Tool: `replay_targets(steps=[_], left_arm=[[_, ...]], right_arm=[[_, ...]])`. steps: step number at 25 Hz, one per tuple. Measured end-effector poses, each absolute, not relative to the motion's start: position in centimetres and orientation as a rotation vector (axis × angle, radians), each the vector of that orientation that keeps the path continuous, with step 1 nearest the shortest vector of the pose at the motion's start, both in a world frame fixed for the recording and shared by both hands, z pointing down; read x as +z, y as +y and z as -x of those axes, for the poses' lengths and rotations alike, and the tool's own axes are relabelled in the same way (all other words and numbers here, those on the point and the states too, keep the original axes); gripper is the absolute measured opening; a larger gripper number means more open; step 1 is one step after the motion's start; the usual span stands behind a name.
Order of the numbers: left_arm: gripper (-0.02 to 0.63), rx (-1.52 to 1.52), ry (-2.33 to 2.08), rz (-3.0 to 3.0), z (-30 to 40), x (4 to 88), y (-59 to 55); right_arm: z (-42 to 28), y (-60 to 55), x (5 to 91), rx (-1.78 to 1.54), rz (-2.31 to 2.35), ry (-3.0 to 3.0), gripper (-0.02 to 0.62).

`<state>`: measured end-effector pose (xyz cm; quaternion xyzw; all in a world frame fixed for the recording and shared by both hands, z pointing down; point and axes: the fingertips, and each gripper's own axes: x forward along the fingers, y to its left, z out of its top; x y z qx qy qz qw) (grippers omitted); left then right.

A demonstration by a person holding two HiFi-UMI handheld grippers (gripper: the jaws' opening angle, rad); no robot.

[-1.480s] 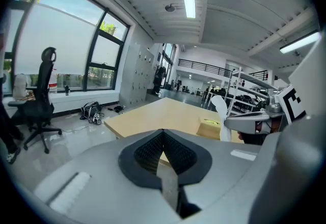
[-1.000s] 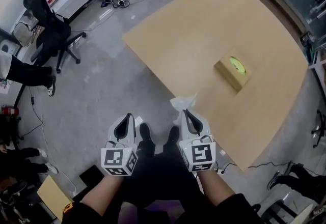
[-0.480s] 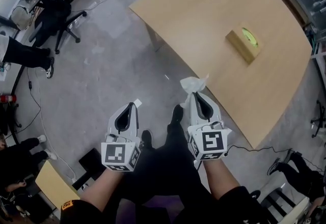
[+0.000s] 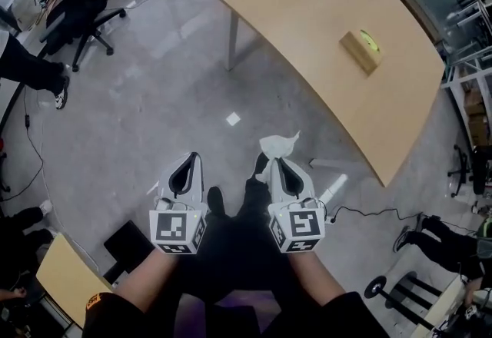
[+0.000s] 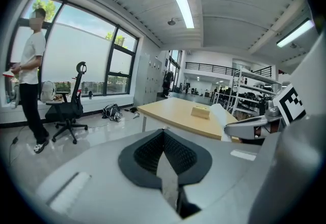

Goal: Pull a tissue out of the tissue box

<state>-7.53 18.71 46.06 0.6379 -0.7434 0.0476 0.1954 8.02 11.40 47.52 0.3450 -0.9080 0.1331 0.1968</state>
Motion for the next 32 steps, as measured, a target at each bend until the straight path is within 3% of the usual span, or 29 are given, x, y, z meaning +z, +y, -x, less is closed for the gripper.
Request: replay_targets(steps=[13, 32], left_arm=[[0.018, 0.121, -2.06, -1.833, 6.8, 46.8, 23.4], [0.018, 0.106, -2.076, -1.868, 5.7, 45.8, 23.2]], right_arm=[[-7.8, 18.1, 48.5, 0.37, -0.925, -2.521, 0.002], [-8.7, 18.4, 47.8, 0.358, -0.958, -2.545, -0.003]])
